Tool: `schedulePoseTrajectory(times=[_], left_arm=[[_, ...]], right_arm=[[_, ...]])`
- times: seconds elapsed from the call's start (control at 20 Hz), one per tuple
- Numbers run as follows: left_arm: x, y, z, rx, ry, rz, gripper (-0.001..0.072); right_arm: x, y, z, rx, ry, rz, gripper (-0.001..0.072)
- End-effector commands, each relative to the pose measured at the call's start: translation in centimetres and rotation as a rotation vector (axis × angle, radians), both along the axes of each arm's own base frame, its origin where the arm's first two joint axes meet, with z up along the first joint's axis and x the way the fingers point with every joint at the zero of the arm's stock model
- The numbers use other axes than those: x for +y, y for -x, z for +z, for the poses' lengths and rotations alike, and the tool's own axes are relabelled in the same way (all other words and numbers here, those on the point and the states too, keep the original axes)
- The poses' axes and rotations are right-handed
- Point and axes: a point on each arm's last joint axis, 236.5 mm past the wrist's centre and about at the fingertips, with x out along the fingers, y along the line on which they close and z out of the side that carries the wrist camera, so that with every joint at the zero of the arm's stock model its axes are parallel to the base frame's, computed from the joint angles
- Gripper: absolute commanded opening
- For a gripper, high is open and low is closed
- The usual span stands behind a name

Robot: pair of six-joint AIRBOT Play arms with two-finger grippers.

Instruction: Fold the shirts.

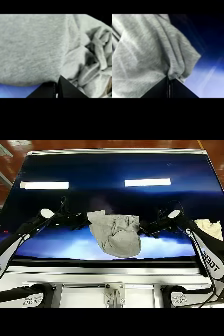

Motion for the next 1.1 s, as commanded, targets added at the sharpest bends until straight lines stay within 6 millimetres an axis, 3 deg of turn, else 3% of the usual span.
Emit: schedulePoseTrajectory(times=[0.0,0.1,0.15,0.25,0.3,0.4,0.45,0.55,0.6,0.7,0.8,0.9,0.95,1.05], left_arm=[[0.7,-1.0,5.0,-0.158,-0.018,-0.022,0.0032],[1.9,-2.0,10.5,-0.305,-0.056,-0.019,0.0032],[2.3,-2.2,14.2,-0.39,-0.058,-0.009,0.0032],[2.6,-1.7,24.3,-0.628,-0.035,-0.001,0.0032],[2.8,-0.5,30.3,-0.778,-0.028,-0.006,0.0032],[3.7,3.6,41.5,-1.039,0.0,0.011,0.0033],[4.3,6.0,45.9,-1.148,0.004,0.021,0.0033],[5.3,10.9,52.7,-1.322,0.021,0.041,0.0033],[5.8,13.0,54.9,-1.382,0.021,0.049,0.0033],[6.5,15.7,56.9,-1.445,0.017,0.061,0.0033],[7.5,16.7,57.2,-1.478,-0.041,0.081,0.0034],[7.9,16.1,55.9,-1.435,-0.094,0.082,0.0033],[7.8,15.4,54.5,-1.381,-0.114,0.067,0.0034],[7.7,13.4,49.5,-1.244,-0.225,-0.008,0.0034]], right_arm=[[0.2,-1.4,3.6,-0.142,-0.018,0.083,0.0062],[-1.3,-3.7,9.7,-0.345,0.03,0.119,0.0062],[-1.8,-4.8,13.8,-0.476,0.047,0.133,0.0061],[-2.9,-5.9,24.5,-0.776,0.101,0.129,0.0061],[-3.4,-5.8,29.9,-0.922,0.132,0.105,0.0061],[-4.5,-3.6,41.5,-1.238,0.196,0.025,0.0061],[-5.0,-1.6,46.8,-1.383,0.228,-0.023,0.0062],[-6.0,3.0,54.5,-1.594,0.271,-0.117,0.0061],[-6.4,5.1,56.7,-1.651,0.287,-0.15,0.0061],[-7.3,8.4,58.6,-1.69,0.318,-0.205,0.0062],[-7.8,10.2,57.2,-1.642,0.38,-0.185,0.0062],[-8.5,10.9,52.9,-1.481,0.469,-0.106,0.0062],[-8.8,11.3,49.7,-1.356,0.503,-0.051,0.0062],[-8.8,12.6,42.9,-1.079,0.503,0.063,0.0062]])
